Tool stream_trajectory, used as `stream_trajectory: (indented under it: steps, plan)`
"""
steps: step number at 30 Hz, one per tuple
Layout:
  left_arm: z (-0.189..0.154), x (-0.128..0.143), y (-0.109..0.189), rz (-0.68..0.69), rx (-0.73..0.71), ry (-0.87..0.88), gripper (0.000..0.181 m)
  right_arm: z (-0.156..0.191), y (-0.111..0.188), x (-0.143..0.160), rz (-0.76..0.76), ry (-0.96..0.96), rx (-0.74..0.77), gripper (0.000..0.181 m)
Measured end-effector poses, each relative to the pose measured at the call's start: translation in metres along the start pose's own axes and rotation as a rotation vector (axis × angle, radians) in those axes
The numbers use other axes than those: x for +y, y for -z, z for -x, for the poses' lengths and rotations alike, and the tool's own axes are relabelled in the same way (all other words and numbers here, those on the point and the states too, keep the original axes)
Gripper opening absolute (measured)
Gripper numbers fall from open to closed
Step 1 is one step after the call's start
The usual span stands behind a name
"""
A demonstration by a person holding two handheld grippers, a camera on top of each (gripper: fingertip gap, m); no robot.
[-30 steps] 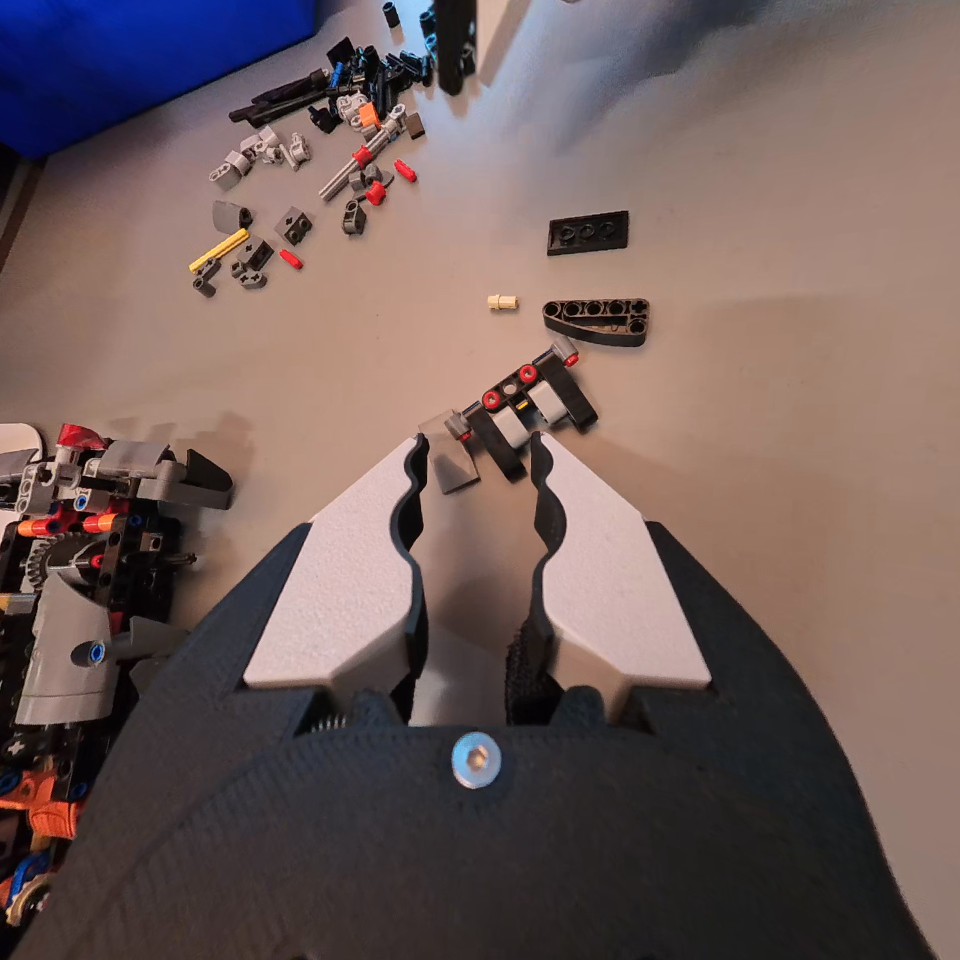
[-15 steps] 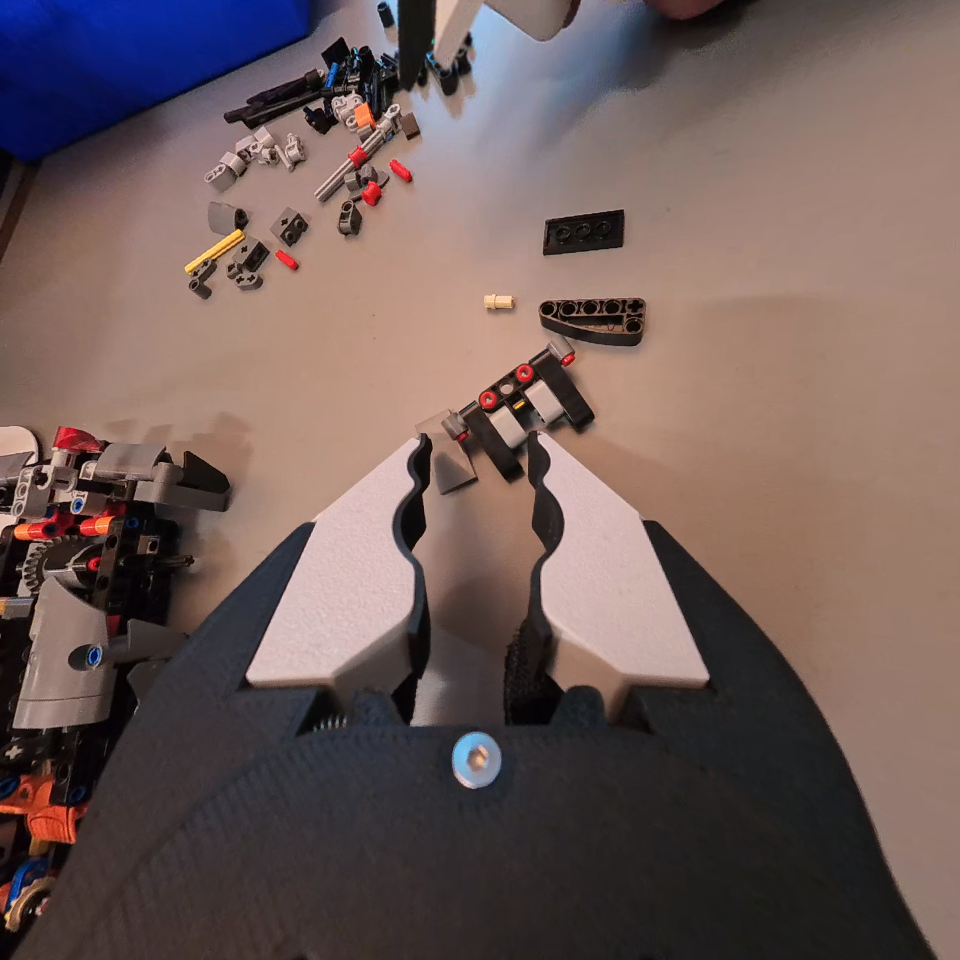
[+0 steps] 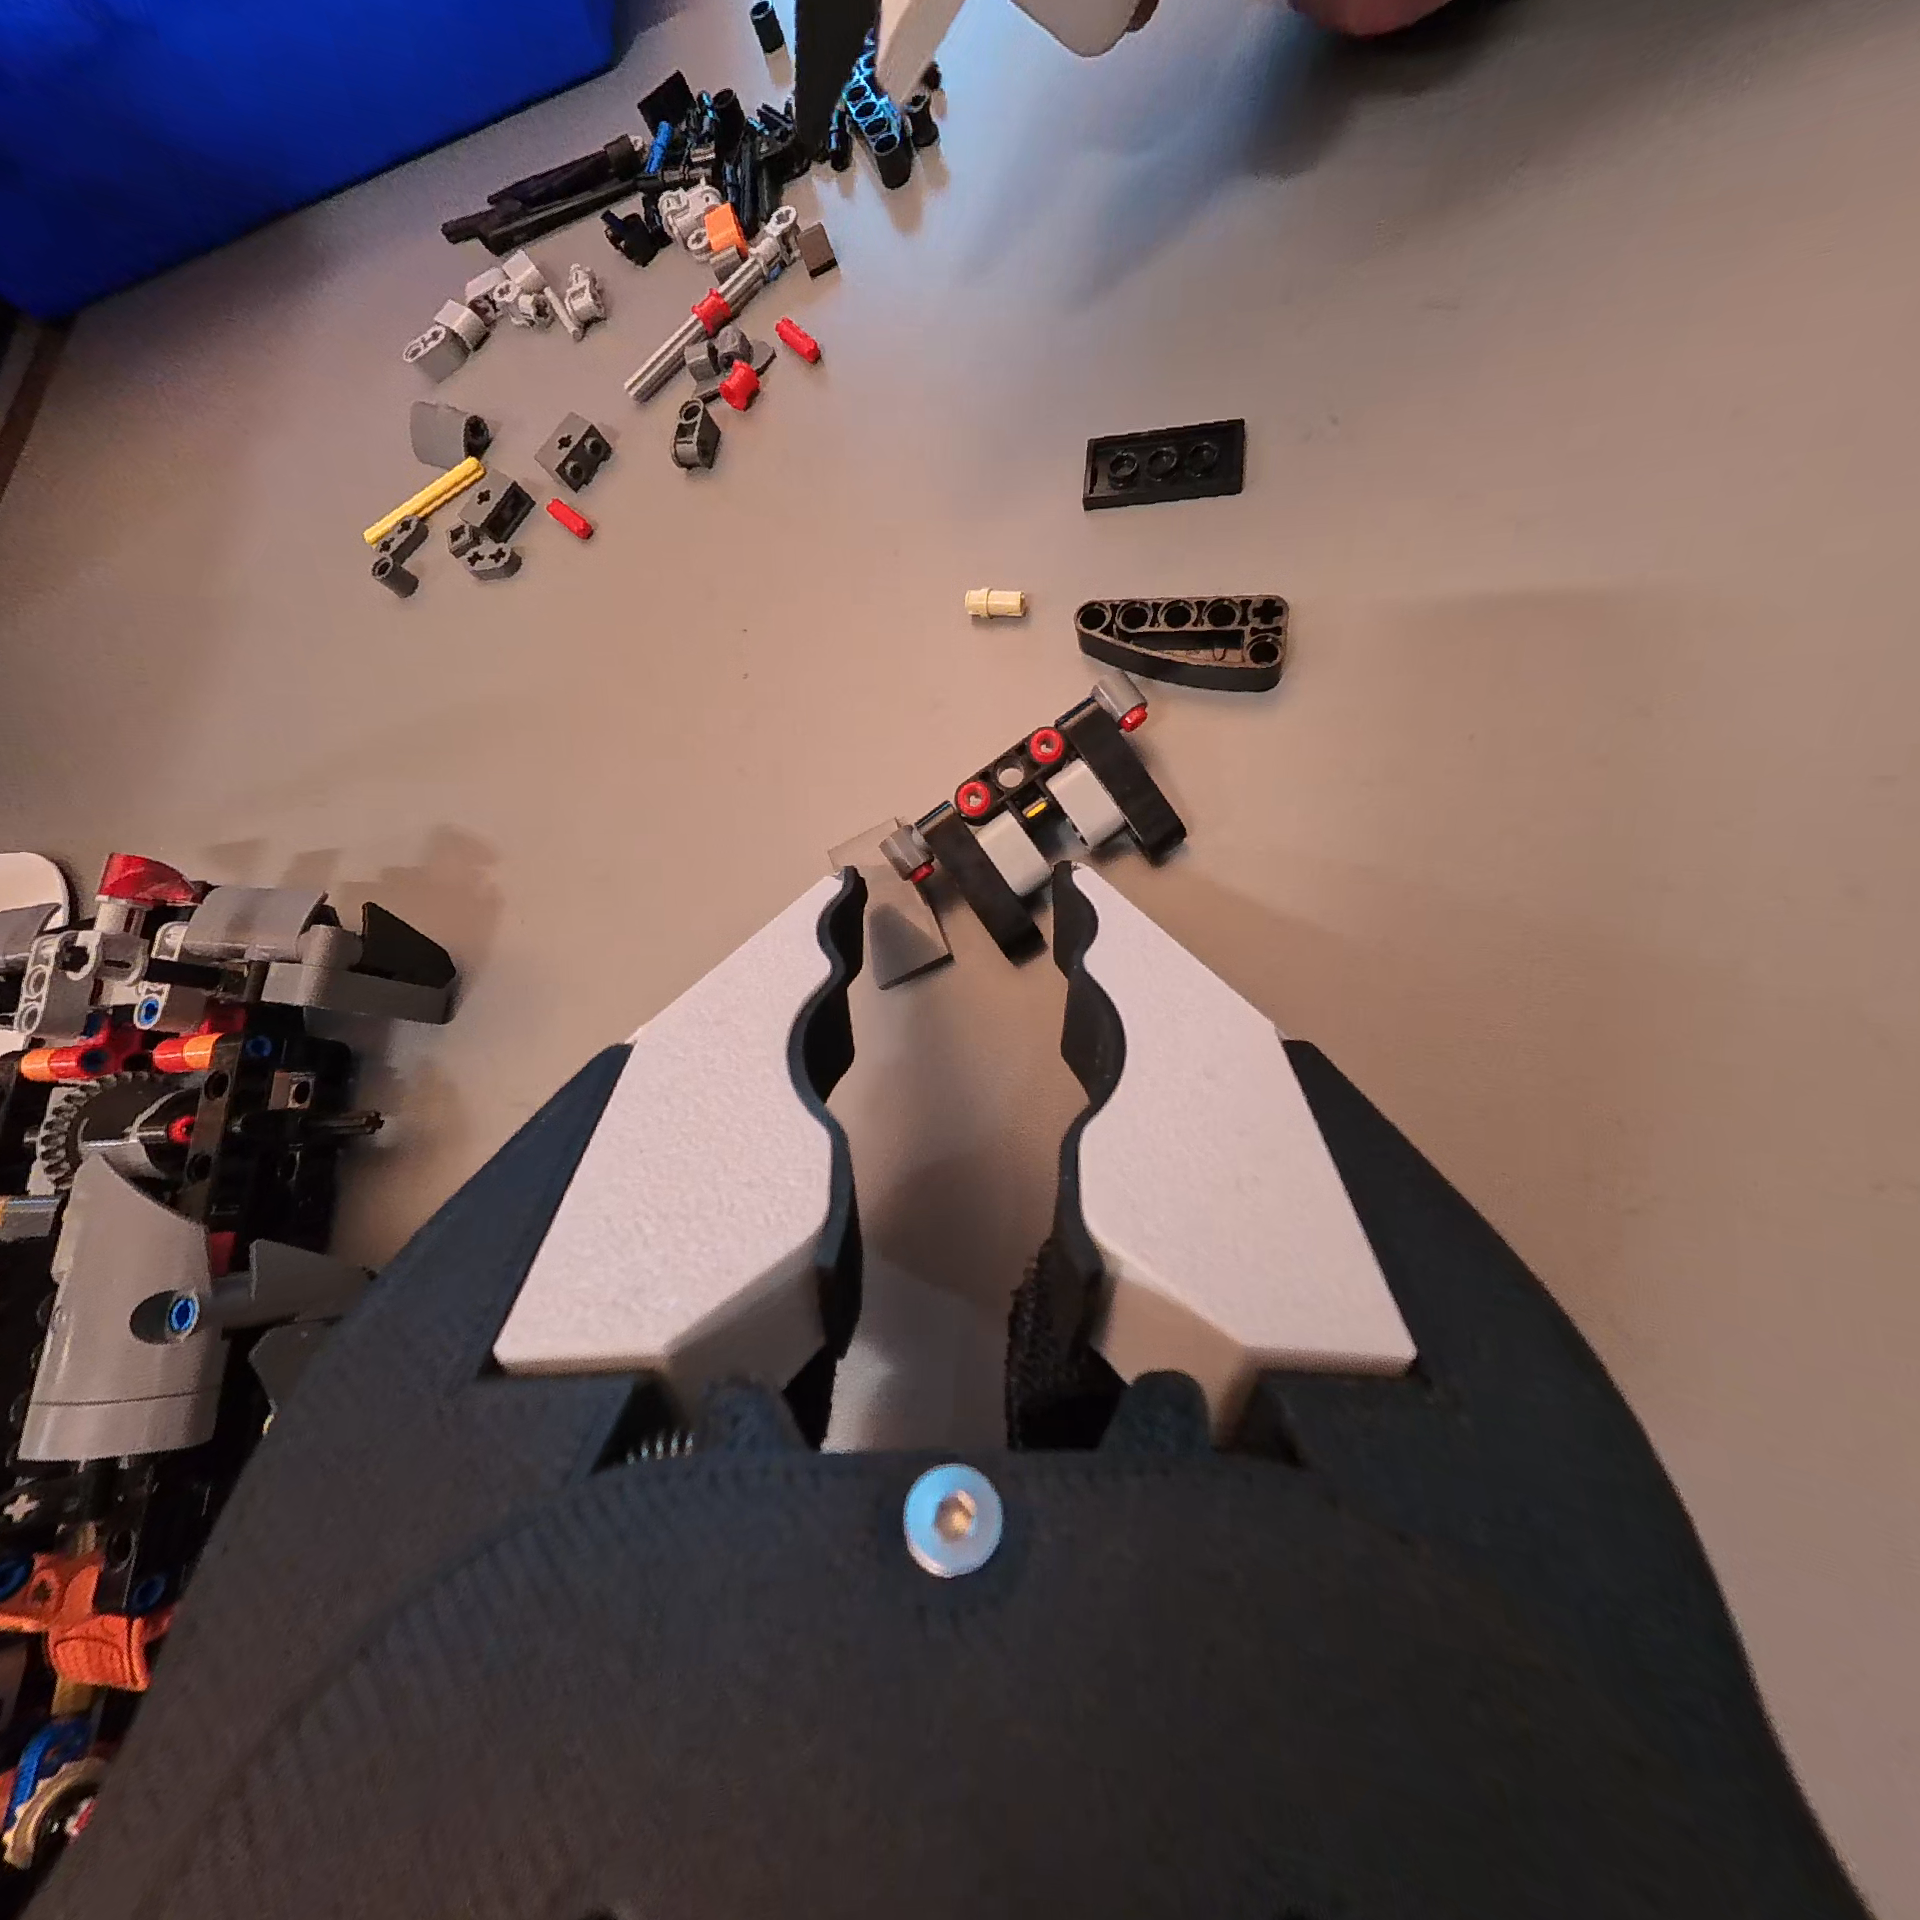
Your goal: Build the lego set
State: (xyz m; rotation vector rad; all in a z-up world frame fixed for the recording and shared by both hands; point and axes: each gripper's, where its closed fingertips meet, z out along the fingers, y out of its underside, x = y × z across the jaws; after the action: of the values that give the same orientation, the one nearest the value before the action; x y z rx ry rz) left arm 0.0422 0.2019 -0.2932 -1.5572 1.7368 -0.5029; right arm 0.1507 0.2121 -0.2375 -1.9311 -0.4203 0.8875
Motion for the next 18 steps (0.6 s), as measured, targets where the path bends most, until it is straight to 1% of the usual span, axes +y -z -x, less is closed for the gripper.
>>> stream_trajectory:
  steps: [8,15,18]
  plan:
    - [-0.0001,0.0000,-0.0001,0.000,0.002,0.002,0.034,0.0009,-0.0001,0.0001,0.001,0.000,-0.006,0.028]
    - [0.0001,0.0000,-0.0002,0.001,0.004,0.005,0.035,0.0076,0.0040,-0.0013,-0.024,0.067,0.015,0.025]
    - [0.0002,0.0001,-0.0003,0.001,0.007,0.010,0.035,-0.0016,0.0054,0.0043,0.017,0.084,0.085,0.025]
